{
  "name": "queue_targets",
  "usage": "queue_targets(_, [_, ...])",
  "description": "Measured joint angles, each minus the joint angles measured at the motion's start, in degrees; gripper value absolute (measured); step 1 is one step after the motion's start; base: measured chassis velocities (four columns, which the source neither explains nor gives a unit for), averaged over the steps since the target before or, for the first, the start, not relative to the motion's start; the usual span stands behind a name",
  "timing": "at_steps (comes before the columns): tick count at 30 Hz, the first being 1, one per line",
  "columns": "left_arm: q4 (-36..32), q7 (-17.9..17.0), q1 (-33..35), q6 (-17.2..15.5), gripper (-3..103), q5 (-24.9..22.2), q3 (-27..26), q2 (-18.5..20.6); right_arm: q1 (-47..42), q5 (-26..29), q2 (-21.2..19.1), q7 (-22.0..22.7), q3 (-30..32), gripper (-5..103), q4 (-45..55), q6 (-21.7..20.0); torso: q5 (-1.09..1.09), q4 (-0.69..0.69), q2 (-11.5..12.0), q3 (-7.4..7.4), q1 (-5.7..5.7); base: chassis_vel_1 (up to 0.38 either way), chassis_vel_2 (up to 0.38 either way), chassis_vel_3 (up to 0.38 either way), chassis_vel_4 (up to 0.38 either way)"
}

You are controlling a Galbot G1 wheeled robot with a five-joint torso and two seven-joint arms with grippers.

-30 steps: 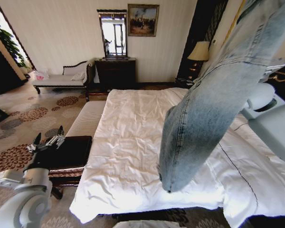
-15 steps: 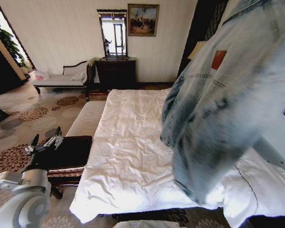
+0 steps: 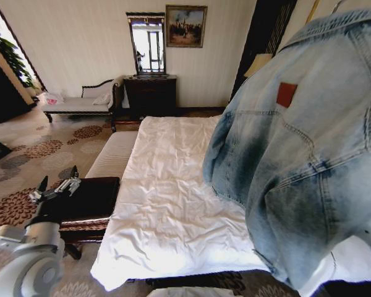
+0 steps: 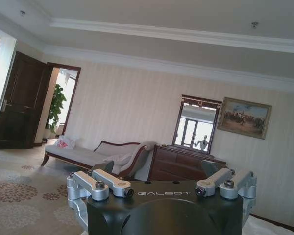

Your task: Pick up the clothes from the bed and hang them on the clothes hanger.

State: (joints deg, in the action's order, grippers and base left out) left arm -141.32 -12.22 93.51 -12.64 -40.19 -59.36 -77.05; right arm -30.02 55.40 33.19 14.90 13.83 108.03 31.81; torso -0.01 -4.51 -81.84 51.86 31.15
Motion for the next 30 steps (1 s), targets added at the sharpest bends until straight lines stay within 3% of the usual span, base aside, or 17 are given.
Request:
queue_targets(11, [-0.84, -0.06, 1.14, 0.0, 100, 0.52, 0.18, -0.25, -17.71, 3.99, 4.58, -6.49, 16.21, 16, 5.19, 0.69, 0.03, -0.01, 0.0, 0.0, 0.0, 0.0, 0.0, 0.0, 0.0])
queue_targets(20, [-1.66, -0.06, 1.49, 0.03, 100, 0.35, 0.21, -0.23, -27.22, 5.72, 4.64, -12.09, 26.93, 16, 9.45, 1.6, 0.0, 0.0, -0.01, 0.0, 0.0, 0.0, 0.0, 0.0, 0.0])
queue_targets(30, [-1.97, -0.05, 2.28, 0.04, 100, -0.02, 0.12, 0.25, -38.02, 6.95, 6.89, -13.03, 38.54, 16, 15.08, 0.59, 0.01, -0.02, -0.01, 0.0, -0.01, 0.0, 0.0, 0.0, 0.0])
